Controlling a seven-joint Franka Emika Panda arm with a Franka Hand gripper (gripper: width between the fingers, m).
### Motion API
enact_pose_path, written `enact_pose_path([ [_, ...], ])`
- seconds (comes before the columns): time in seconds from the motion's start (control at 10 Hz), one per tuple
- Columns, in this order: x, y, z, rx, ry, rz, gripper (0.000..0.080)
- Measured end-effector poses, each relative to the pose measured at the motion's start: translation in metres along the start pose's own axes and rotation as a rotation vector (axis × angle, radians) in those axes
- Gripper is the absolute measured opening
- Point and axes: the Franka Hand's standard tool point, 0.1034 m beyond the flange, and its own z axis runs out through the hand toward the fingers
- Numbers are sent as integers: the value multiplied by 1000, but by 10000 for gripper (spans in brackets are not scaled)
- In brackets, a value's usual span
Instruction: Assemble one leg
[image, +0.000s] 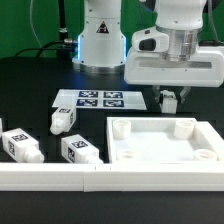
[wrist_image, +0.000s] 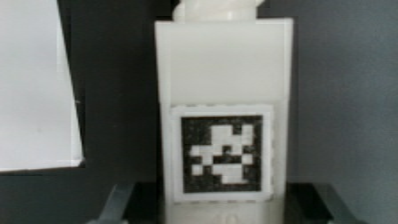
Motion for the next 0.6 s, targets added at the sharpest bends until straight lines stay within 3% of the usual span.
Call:
enact_pose_path([
  [0.1,0,0,0,0,-1,0,397],
  [0.2,0,0,0,0,-1,0,397],
  [0.3,0,0,0,0,-1,0,536],
  [0.4,0,0,0,0,-1,0,614],
  [0.6,6,11,-4,6,-55,14,642],
])
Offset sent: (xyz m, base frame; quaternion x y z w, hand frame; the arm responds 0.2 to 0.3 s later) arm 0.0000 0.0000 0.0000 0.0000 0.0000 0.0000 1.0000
